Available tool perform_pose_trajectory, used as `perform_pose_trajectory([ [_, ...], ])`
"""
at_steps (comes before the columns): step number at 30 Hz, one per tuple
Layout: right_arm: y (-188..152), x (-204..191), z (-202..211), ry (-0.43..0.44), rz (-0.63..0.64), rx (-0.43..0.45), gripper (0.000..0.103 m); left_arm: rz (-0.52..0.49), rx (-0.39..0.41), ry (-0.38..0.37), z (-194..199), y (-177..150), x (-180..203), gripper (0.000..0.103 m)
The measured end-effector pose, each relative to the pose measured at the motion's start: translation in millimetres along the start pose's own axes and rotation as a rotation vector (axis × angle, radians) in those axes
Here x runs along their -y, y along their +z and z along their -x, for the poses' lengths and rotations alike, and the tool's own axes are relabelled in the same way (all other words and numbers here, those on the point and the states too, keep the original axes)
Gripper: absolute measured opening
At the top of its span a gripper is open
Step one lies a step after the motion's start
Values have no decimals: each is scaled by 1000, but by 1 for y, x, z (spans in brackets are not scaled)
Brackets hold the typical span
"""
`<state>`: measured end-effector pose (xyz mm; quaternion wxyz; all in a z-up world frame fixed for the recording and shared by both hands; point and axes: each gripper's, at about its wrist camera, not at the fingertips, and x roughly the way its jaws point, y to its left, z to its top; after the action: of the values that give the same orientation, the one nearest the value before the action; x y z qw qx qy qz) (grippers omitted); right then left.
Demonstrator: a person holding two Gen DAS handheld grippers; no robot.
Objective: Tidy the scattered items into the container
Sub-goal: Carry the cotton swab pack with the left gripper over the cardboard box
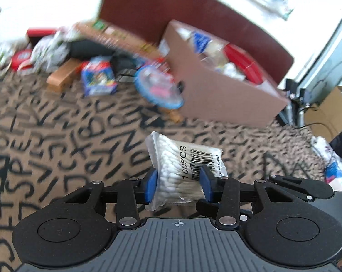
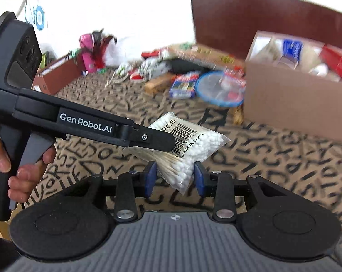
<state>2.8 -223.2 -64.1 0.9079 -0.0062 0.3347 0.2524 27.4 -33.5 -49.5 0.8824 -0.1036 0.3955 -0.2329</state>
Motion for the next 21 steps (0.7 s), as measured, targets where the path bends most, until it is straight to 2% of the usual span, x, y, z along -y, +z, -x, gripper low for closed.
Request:
perform_pose_trajectory([
  [5,26,16,32,-52,15,96,40,-89,75,-32,8,35,36,41],
  [10,61,45,45,-114,22,171,40,-130,127,-72,-7,82,63,41],
  [15,97,81,35,-166,18,214,40,-115,140,-116,-39,134,72,41],
  [21,132,130,7,-207,14,230,40,-113,151,-127,-92,183,76,40],
])
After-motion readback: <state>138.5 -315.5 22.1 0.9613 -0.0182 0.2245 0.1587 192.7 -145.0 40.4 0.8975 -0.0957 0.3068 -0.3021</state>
